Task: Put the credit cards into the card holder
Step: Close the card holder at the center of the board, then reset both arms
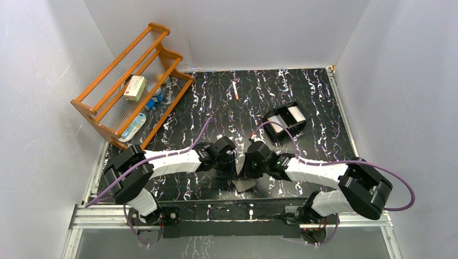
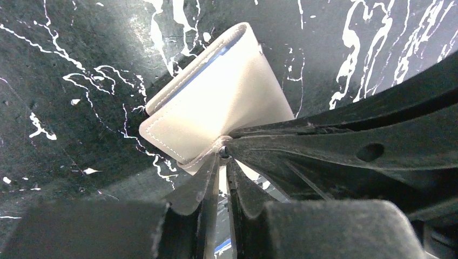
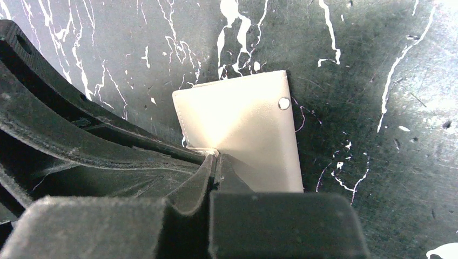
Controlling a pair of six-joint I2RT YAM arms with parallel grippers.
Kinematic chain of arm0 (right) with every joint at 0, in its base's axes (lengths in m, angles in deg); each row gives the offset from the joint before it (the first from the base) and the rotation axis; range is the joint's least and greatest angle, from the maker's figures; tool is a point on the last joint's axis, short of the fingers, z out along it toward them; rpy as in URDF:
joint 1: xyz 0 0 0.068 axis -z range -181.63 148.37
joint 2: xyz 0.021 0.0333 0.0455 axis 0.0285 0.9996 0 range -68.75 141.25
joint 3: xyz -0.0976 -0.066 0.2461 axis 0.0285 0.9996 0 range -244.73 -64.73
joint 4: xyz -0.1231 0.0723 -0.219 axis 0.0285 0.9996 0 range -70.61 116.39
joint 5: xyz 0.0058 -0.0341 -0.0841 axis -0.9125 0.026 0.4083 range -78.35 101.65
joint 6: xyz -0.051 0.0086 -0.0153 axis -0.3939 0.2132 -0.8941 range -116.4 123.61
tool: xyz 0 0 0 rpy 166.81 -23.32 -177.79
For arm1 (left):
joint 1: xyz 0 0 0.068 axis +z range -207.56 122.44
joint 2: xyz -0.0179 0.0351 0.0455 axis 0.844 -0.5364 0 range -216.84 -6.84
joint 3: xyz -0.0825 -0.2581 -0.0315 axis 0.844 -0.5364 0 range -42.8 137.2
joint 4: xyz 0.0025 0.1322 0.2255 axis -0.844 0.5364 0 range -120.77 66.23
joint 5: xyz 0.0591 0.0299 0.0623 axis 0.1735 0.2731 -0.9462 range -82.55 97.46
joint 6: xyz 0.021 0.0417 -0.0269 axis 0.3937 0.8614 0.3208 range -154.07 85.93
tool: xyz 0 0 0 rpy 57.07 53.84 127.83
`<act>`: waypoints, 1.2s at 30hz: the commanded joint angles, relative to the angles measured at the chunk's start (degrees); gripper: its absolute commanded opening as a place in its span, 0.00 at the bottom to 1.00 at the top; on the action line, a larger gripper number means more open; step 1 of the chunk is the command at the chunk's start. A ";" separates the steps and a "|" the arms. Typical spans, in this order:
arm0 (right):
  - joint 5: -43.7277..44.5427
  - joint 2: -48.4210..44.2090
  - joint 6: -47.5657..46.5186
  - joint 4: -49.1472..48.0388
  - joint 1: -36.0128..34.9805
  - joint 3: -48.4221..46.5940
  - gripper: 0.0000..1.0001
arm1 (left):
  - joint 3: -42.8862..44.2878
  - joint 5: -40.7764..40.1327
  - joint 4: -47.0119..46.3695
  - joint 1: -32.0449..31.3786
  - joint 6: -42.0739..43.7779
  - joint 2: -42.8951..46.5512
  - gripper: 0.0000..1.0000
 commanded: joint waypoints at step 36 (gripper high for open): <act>18.21 -19.62 -8.50 31.48 -1.25 -22.77 0.70 | 19.56 -27.70 27.45 -1.17 10.28 23.89 0.63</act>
